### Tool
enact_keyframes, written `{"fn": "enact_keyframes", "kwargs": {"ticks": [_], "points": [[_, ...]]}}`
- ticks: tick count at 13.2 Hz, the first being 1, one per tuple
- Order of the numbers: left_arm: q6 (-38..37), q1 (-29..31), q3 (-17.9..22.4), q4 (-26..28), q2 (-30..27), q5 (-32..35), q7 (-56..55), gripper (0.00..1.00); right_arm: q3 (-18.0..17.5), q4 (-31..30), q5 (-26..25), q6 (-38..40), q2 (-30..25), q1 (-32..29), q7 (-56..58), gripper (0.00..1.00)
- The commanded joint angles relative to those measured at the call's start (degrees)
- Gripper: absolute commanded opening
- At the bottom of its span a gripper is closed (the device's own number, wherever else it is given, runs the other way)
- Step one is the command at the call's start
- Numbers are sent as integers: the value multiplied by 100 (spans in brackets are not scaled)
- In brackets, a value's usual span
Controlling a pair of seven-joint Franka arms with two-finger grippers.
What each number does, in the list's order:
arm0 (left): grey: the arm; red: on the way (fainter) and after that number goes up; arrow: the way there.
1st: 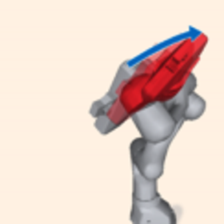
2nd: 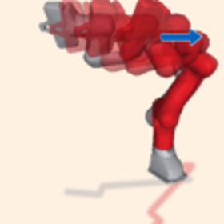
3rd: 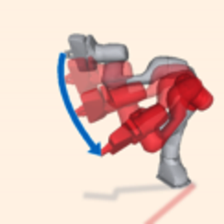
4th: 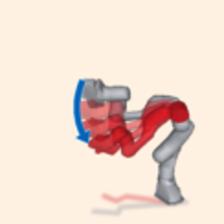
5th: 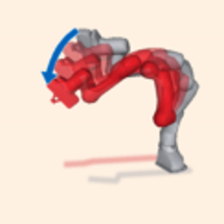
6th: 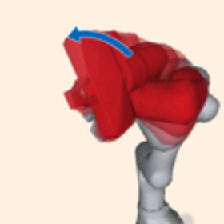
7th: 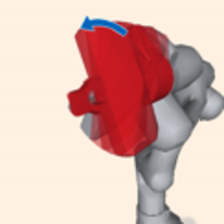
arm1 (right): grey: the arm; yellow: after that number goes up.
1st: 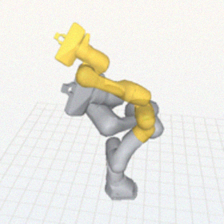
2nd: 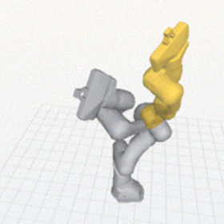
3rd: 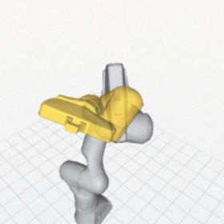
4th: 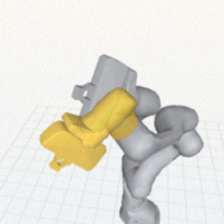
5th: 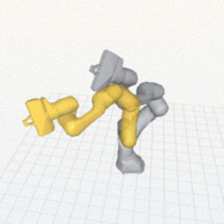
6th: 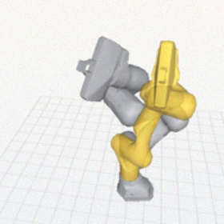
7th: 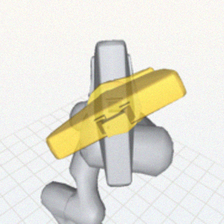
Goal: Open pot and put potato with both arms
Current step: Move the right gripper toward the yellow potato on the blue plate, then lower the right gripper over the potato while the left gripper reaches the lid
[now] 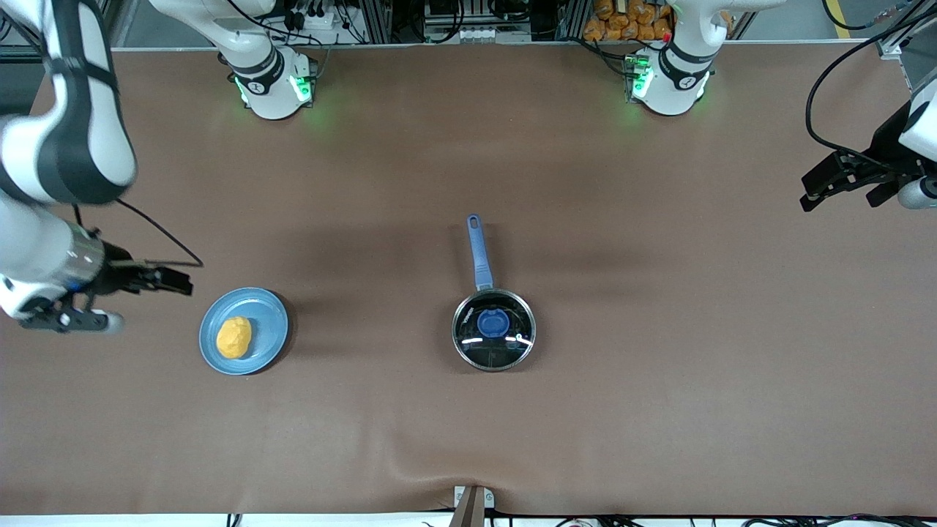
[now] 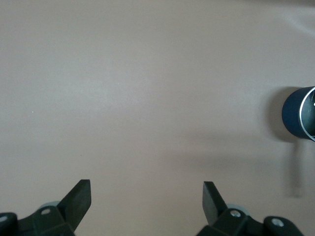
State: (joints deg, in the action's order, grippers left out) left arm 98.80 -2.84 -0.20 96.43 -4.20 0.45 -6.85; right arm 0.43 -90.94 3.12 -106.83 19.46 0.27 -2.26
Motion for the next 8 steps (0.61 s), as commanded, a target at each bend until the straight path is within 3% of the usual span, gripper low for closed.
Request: {"fn": "enact_keyframes", "kwargs": {"ticks": [1,5,8], "points": [[-124,29,-59,-89,16,51,-19,100,-61,76,101,-380,504,-141,59,100],[-124,-146,-147,-80,147,-237,-106,100,-70,-519,172,-1565,1006,-246,32,100],[42,-322,-559,-290,550,-485,-964,100,-79,-741,460,-2052,1375,-264,32,100]]}}
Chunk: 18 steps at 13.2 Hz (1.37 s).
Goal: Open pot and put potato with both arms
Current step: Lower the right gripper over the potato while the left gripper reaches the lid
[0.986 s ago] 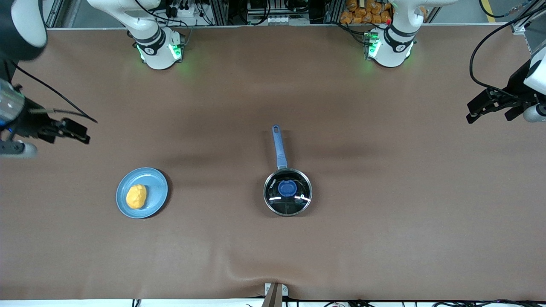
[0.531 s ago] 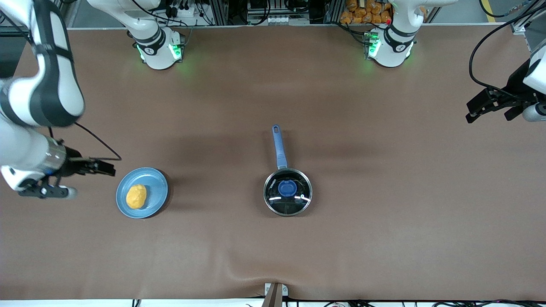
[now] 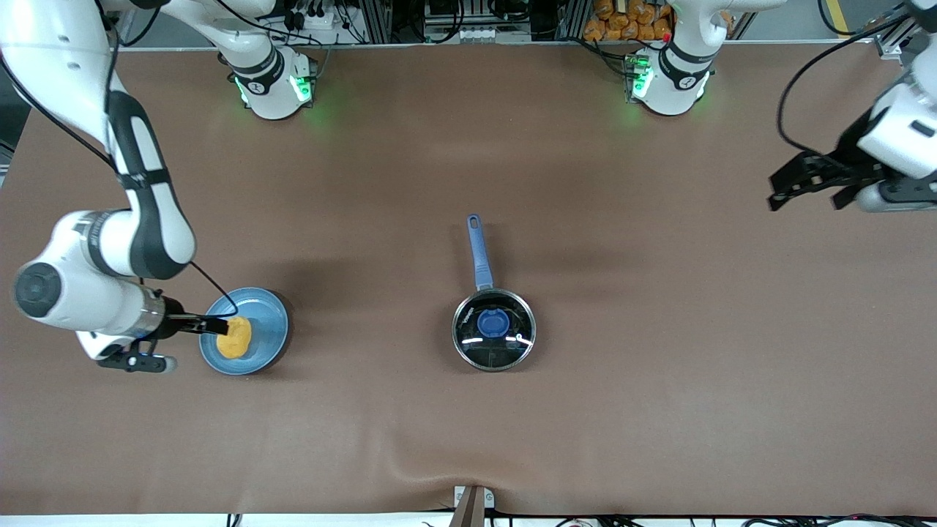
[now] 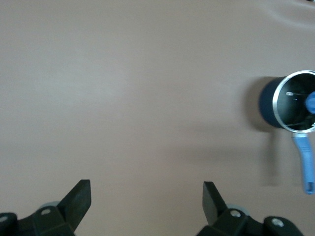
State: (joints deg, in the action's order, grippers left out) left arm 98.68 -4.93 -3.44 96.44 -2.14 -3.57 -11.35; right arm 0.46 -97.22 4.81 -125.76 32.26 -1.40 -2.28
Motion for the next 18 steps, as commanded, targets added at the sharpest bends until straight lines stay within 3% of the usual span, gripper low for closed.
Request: {"fn": "enact_keyframes", "kwargs": {"ticks": [1,3,6,9,10,13,16,18], "points": [[89,-200,-436,-466,590,-82,-874,100,-73,-113,423,-211,183,-80,52,100],[168,-516,-675,-835,1135,-3,-1708,100,-73,-139,442,-483,342,-97,96,100],[440,-1087,-676,-1354,1794,111,-2458,100,-73,-139,459,-764,500,-89,79,100],[1089,-1605,-658,-1391,2296,216,-3028,100,-81,-148,573,-783,536,-97,78,100],[1309,-1825,-649,-1391,2489,469,-3335,100,-81,-139,574,-792,544,-106,96,94],[1881,-2388,-606,-1583,3235,1094,-4040,100,-73,-139,574,-783,544,-115,105,59],[2206,-2460,-597,-2058,3825,1175,-4147,100,-73,-130,574,-783,544,-98,122,32],[2723,-2469,-597,-2068,4010,1184,-4147,100,-81,-78,565,-748,518,-28,79,18]]}}
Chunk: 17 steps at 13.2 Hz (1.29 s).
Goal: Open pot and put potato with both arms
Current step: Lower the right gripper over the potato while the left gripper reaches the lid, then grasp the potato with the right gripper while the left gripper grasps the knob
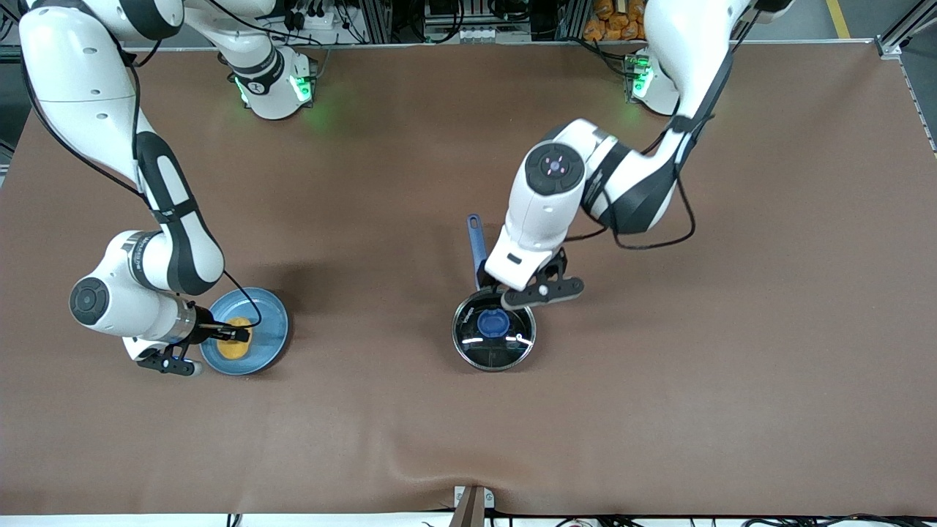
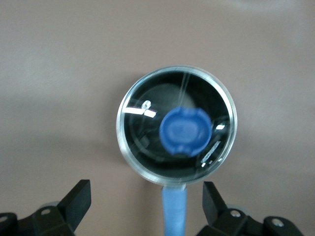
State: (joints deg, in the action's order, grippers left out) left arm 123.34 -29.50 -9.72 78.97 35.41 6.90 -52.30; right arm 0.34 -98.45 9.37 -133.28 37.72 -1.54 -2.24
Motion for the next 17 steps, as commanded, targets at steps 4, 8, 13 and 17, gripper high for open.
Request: {"fn": "enact_keyframes", "kwargs": {"ticks": [4,8,13,17], "points": [[1042,-651,775,-479,686,154,-165,100,-96,194,117,169,-168,84,14,14],[1078,-1137,1270,-576,1003,145,-280,100,-166,353,126,627,-458,338,-600,14],[1174,-1146,1279,-576,1179,154,-280,100,-175,388,126,760,-766,734,-1295,14],[1332,-1137,1279,-576,1223,154,-280,100,-253,388,126,839,-942,840,-1419,14]]}}
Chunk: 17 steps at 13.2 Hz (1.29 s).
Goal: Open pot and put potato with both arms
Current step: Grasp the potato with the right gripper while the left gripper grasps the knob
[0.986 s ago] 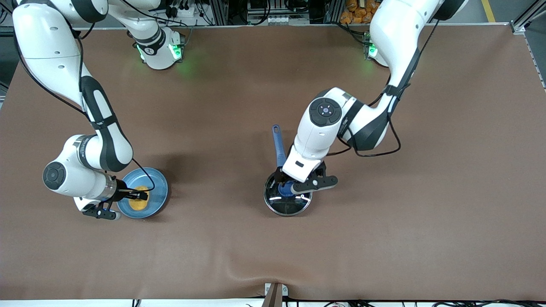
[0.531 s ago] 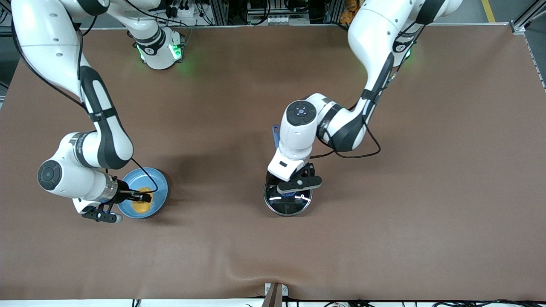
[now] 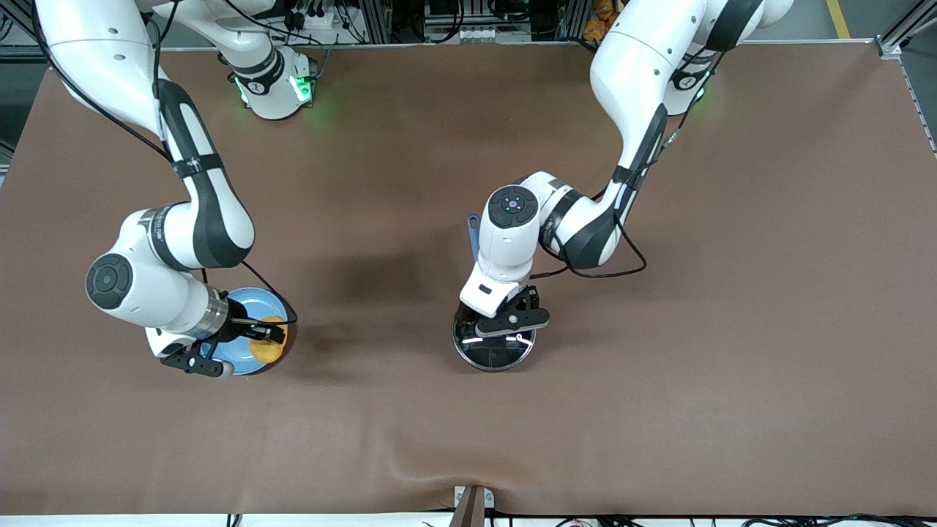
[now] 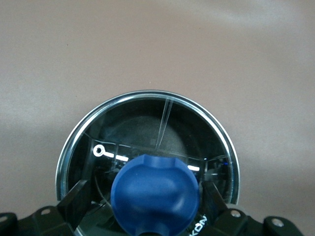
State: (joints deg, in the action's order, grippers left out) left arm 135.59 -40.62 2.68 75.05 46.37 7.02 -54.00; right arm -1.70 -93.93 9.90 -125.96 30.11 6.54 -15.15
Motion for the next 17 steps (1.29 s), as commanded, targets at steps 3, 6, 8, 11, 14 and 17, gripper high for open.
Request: {"fn": "enact_keyframes", "kwargs": {"ticks": [3,6,8,11,14,17], "points": [[240,-34,119,-184,223,141,-119,100,-269,-37,73,98,-242,40,-391,14],[240,-34,119,-184,240,141,-119,100,-340,7,82,98,-225,49,-559,13],[240,-34,119,-184,240,141,-145,100,-357,7,265,90,-225,162,-681,13],[240,-25,110,-184,214,133,-653,43,-349,120,389,37,-216,373,-760,12],[249,-25,110,-184,179,133,-866,7,-340,323,389,46,-207,654,-909,12],[249,18,84,-184,74,124,-954,2,-331,542,372,45,-181,989,-1436,12]]}}
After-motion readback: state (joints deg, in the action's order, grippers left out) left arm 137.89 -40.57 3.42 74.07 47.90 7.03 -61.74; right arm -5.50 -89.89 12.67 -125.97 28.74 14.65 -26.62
